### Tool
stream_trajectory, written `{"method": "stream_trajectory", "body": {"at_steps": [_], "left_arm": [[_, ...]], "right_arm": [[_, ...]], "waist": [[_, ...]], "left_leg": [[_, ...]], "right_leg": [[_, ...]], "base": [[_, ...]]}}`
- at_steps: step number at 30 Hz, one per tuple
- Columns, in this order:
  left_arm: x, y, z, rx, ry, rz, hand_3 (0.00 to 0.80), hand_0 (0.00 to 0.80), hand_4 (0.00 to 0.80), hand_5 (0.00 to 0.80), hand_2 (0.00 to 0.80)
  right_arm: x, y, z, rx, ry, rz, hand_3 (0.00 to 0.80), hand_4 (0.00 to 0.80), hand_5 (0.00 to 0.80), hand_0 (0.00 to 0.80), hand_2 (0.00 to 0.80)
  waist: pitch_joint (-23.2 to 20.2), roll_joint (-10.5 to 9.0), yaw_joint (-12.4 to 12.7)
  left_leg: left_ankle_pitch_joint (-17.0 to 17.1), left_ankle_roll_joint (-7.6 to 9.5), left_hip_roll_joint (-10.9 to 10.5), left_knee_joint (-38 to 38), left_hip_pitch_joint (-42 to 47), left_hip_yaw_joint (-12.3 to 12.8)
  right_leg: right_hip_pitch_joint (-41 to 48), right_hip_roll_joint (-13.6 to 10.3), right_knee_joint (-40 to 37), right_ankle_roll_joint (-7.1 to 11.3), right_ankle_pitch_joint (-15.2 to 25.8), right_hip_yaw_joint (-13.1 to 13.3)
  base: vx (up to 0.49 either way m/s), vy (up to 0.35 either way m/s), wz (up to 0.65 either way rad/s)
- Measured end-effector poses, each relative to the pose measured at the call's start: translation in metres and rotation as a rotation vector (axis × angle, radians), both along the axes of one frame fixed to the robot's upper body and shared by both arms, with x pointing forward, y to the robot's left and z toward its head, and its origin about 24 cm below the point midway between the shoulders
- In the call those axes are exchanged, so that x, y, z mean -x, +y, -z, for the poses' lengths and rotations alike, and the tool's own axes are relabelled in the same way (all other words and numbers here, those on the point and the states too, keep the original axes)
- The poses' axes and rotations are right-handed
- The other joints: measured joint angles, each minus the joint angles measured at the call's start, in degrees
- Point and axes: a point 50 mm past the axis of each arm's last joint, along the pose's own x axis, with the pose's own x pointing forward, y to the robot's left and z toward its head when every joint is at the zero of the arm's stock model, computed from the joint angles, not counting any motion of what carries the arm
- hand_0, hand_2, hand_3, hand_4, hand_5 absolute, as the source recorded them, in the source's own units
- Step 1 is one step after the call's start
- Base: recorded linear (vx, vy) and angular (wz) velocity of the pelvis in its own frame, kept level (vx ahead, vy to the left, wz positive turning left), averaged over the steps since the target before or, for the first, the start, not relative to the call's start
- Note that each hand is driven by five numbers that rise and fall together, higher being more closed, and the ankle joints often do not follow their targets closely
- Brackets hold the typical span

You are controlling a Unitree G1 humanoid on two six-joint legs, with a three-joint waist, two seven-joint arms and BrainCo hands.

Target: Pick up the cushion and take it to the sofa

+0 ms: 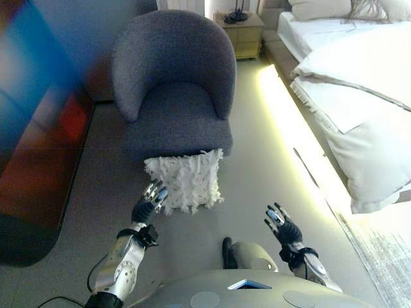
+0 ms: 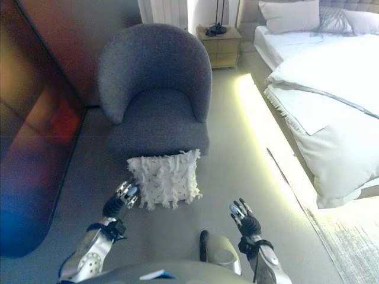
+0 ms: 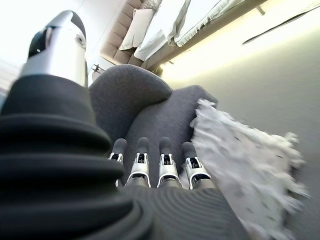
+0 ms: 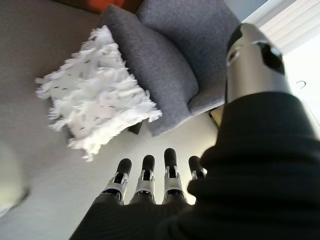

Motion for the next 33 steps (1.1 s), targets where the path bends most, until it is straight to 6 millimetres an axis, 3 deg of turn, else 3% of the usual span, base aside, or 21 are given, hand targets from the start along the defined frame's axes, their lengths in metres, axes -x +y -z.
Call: {"method": "stream_trajectory", "body": {"at_steps": [2, 4, 8, 9, 11, 13, 16, 18, 19, 21, 23, 26, 29, 33], "left_arm": [[-0.005, -0.004, -0.003, 0.002, -0.021, 0.008, 0.0, 0.0, 0.0, 0.0, 0.0], [-0.009, -0.004, -0.006, 0.004, -0.043, 0.008, 0.0, 0.0, 0.0, 0.0, 0.0], [-0.006, -0.003, -0.005, 0.009, -0.038, -0.002, 0.0, 0.0, 0.0, 0.0, 0.0], [-0.005, -0.003, -0.005, 0.01, -0.039, -0.001, 0.0, 0.0, 0.0, 0.0, 0.0], [-0.008, -0.005, -0.006, 0.016, -0.05, 0.006, 0.0, 0.0, 0.0, 0.0, 0.0], [-0.006, -0.005, -0.005, 0.02, -0.045, 0.005, 0.0, 0.0, 0.0, 0.0, 0.0], [-0.005, -0.005, -0.004, 0.021, -0.042, 0.005, 0.0, 0.0, 0.0, 0.0, 0.0], [-0.005, -0.007, -0.004, 0.029, -0.046, 0.004, 0.0, 0.0, 0.0, 0.0, 0.0], [-0.004, -0.003, -0.004, 0.031, -0.045, -0.008, 0.0, 0.0, 0.0, 0.0, 0.0], [-0.003, 0.007, -0.006, 0.031, -0.046, -0.041, 0.0, 0.0, 0.0, 0.0, 0.0], [-0.006, 0.015, -0.01, 0.022, -0.067, -0.055, 0.0, 0.0, 0.0, 0.0, 0.0], [-0.013, 0.019, -0.016, 0.013, -0.092, -0.053, 0.0, 0.0, 0.0, 0.0, 0.0], [-0.016, 0.016, -0.017, 0.017, -0.098, -0.042, 0.0, 0.0, 0.0, 0.0, 0.0], [-0.013, 0.012, -0.014, 0.027, -0.098, -0.019, 0.0, 0.0, 0.0, 0.0, 0.0]], "right_arm": [[-0.006, -0.005, -0.004, 0.02, -0.031, -0.024, 0.0, 0.0, 0.0, 0.0, 0.0], [-0.013, -0.005, -0.007, 0.022, -0.063, -0.034, 0.0, 0.0, 0.0, 0.0, 0.0], [-0.019, 0.0, -0.01, 0.016, -0.081, -0.047, 0.0, 0.0, 0.0, 0.0, 0.0], [-0.017, 0.0, -0.009, 0.015, -0.076, -0.044, 0.0, 0.0, 0.0, 0.0, 0.0], [-0.011, -0.001, -0.008, 0.015, -0.064, -0.039, 0.0, 0.0, 0.0, 0.0, 0.0], [-0.002, -0.003, -0.005, 0.017, -0.038, -0.033, 0.0, 0.0, 0.0, 0.0, 0.0], [0.003, -0.008, -0.004, 0.019, -0.031, -0.024, 0.0, 0.0, 0.0, 0.0, 0.0], [0.008, -0.014, -0.006, 0.041, -0.024, -0.032, 0.0, 0.0, 0.0, 0.0, 0.0], [0.01, -0.012, -0.004, 0.035, -0.01, -0.039, 0.0, 0.0, 0.0, 0.0, 0.0], [0.01, -0.004, -0.005, 0.013, -0.019, -0.063, 0.0, 0.0, 0.0, 0.0, 0.0], [0.007, 0.002, -0.006, -0.01, -0.033, -0.062, 0.0, 0.0, 0.0, 0.0, 0.0], [-0.001, 0.009, -0.007, -0.031, -0.056, -0.065, 0.0, 0.0, 0.0, 0.0, 0.0], [-0.022, 0.013, -0.013, -0.025, -0.1, -0.028, 0.0, 0.0, 0.0, 0.0, 0.0], [-0.031, 0.009, -0.019, -0.026, -0.139, 0.014, 0.0, 0.0, 0.0, 0.0, 0.0]], "waist": [[0.65, -1.22, 0.44], [1.53, -2.37, 1.15], [2.41, -1.78, 1.44], [2.71, -1.48, 1.41], [3.46, -0.4, 1.39], [4.3, -0.29, 2.15], [4.76, 0.96, 2.74], [4.29, 3.7, 2.56], [3.77, 3.56, 2.63], [2.52, 0.97, 2.75], [2.44, -0.68, 1.87], [2.77, -1.2, 2.99], [4.31, -0.33, 4.23], [5.17, 1.95, 5.38]], "left_leg": [[0.47, 1.14, 0.26, 5.41, -5.28, 1.14], [0.67, 1.39, 0.6, 2.64, -8.57, 1.36], [1.42, 1.32, 3.9, -18.84, -7.84, 1.2], [2.82, 0.36, 4.63, -25.18, -7.35, 0.69], [6.96, -0.48, 5.88, -35.78, -6.34, -2.21], [9.44, -0.08, 6.83, -42.17, -4.2, -3.68], [9.9, 0.79, 7.23, -44.47, -1.27, -3.02], [9.74, 1.53, 6.96, -43.74, 0.46, -1.19], [12.21, -0.61, 5.83, -43.14, 0.44, -0.01], [12.42, -0.85, 1.39, -43.44, 0.51, 1.59], [12.96, 0.56, -1.43, -44.74, 0.54, 1.73], [11.67, 1.89, -3.17, -43.41, 0.05, 1.44], [8.18, 2.51, -4.1, -38.93, -1.3, 0.87], [6.85, 3.78, -6.19, -37.68, -0.76, 1.25]], "right_leg": [[4.19, -0.34, -3.08, -0.77, -0.31, 0.92], [6.67, -0.27, -5.02, -1.28, -0.63, 1.2], [10.97, 1.88, -8.41, -1.71, -0.95, 0.88], [11.63, 2.38, -9.31, -1.64, -0.99, 0.83], [12.68, 3.02, -9.54, -0.94, -1.59, 1.38], [13.65, 3.01, -8.99, 0.06, -2.81, 3.67], [14.3, 1.9, -6.32, 2.3, -6.31, 6.49], [13.89, 1.34, -2.52, 5.22, -9.66, 7.78], [12.63, -0.64, 0.35, 6.95, -11.58, 8.59], [10.78, -5.65, 2.04, 9.8, -12.6, 9.09], [11.87, -8.14, -0.24, 11.25, -11.48, 8.97], [13.81, -9.8, -3.25, 13.03, -9.53, 8.46], [14.28, -11.58, -1.59, 13.07, -9.54, 5.04], [10.13, -14.27, 9.88, 11.61, -9.09, 1.57]], "base": [[0.243, -0.014, -0.15], [0.284, 0.07, -0.41], [0.324, 0.17, -0.44], [0.349, 0.171, -0.21], [0.369, 0.152, -0.16], [0.339, 0.152, -0.46], [0.292, 0.195, -0.5], [0.262, 0.256, -0.37], [0.287, 0.304, -0.46], [0.313, 0.336, -0.32], [0.267, 0.324, 0.14], [0.239, 0.343, 0.17], [0.277, 0.35, 0.1], [0.3, 0.325, 0.09]]}}
